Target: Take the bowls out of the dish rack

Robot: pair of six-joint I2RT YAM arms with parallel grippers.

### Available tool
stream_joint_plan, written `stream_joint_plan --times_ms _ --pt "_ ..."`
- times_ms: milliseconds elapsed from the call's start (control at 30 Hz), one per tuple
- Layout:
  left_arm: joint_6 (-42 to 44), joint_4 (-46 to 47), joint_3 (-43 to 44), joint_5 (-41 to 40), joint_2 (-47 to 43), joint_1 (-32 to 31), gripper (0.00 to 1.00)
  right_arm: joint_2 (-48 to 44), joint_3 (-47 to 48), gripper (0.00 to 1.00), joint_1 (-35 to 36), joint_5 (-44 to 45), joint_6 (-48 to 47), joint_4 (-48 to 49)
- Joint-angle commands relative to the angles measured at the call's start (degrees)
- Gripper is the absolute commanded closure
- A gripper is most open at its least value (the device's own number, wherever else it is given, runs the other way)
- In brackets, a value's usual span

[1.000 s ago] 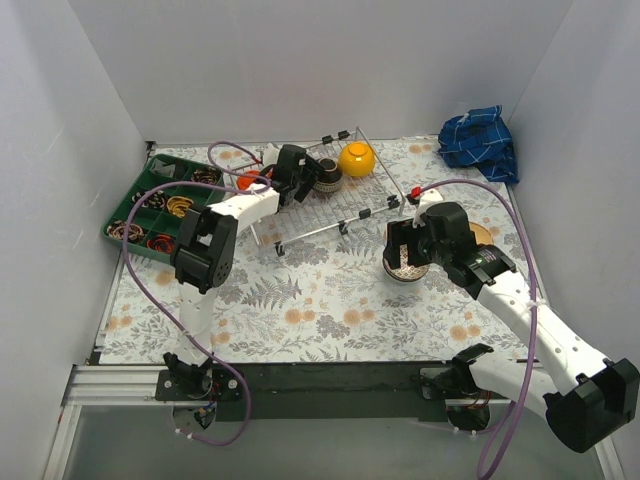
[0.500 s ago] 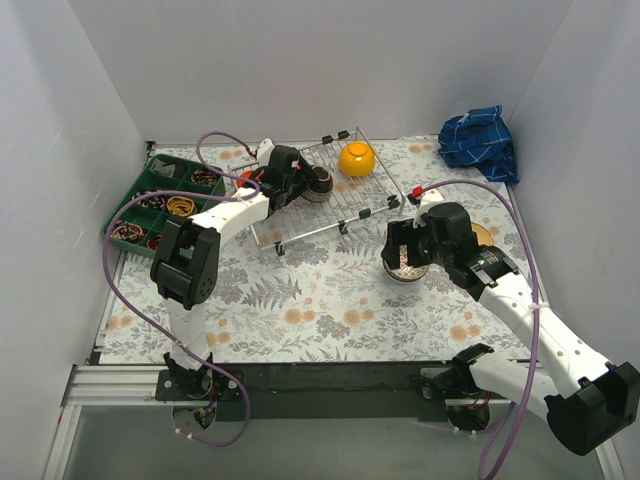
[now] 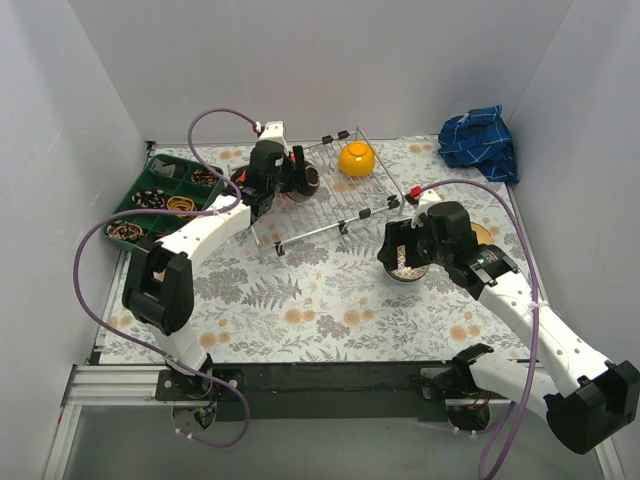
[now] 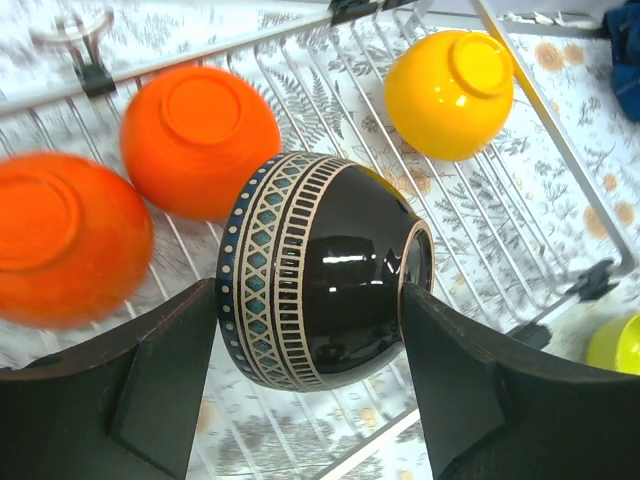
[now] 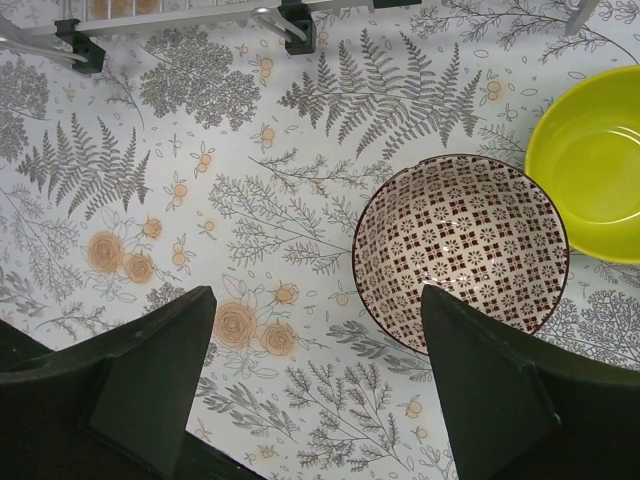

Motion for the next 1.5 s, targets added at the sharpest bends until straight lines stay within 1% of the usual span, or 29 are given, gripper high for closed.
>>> stream_joint_plan --times_ms 0,33,67,133,167,233,333,367,400,600,733,767,800,967,1167,1300,1467 --pt "17.4 6.5 -2.6 2.7 -8.1 -0.9 0.93 0.7 3.6 0.08 -0.4 -2.2 1.1 -0.3" --pt "19.2 6.6 -3.4 3.2 -10.0 -0.9 0.93 0.8 4.3 0.08 -0.4 -2.4 1.0 -0.4" --pt "22.9 8.2 -5.2 3.4 -10.9 -1.1 0.93 1.0 4.6 0.07 -0.4 -2.7 0.9 -0.7" --pt "26.2 8.9 -6.9 4.6 -13.6 -1.4 0.92 1.0 5.3 0.06 -0.4 -2.9 0.9 -1.1" --pt "29.6 9.2 -8.8 5.0 -14.7 -1.8 0.92 1.2 5.8 0.05 -0.3 -2.9 1.5 -1.4" --pt "33.1 9.3 -10.5 5.8 -17.4 -2.4 0.92 1.5 6.2 0.01 -0.6 -3.1 2.1 -1.7" --pt "40.4 10.2 -14.9 6.4 -20.2 -5.2 0.92 3.1 8.8 0.01 -1.2 -5.7 2.3 -3.5" --pt "42.1 10.6 -16.0 5.3 -21.8 -7.1 0.92 4.6 11.0 0.01 -1.5 -6.4 2.4 -4.3" --pt "45.6 10.8 -18.3 4.5 -22.5 -8.0 0.92 5.4 12.4 0.02 -1.6 -6.6 2.7 -6.1" --pt "53.4 12.9 -24.8 -2.8 -26.8 -15.4 0.92 10.8 20.0 0.01 -2.2 -7.3 3.9 -10.1" --pt "60.9 18.0 -28.8 -7.1 -28.7 -21.1 0.92 13.9 23.4 0.01 -2.3 -6.5 4.5 -11.8" --pt "62.6 18.8 -29.6 -7.7 -29.1 -23.4 0.92 14.6 24.1 0.01 -2.3 -6.6 4.5 -12.5" --pt "63.6 19.5 -30.2 -8.2 -29.7 -24.7 0.94 15.2 24.9 0.01 -2.2 -6.9 4.6 -12.8" --pt "72.1 29.1 -37.4 -12.2 -31.7 -32.4 0.96 19.2 28.5 0.01 -2.2 -8.7 5.9 -14.8" --pt "81.2 42.4 -45.9 -14.3 -33.0 -39.7 0.99 23.5 33.2 0.02 -2.2 -10.2 7.0 -17.7" --pt "88.2 48.9 -49.0 -15.0 -32.0 -42.4 0.99 26.9 36.6 0.02 -2.3 -11.9 8.1 -21.1" --pt "94.3 59.1 -51.8 -15.7 -29.5 -44.2 0.99 32.1 40.6 0.03 -2.2 -15.2 7.7 -27.2"
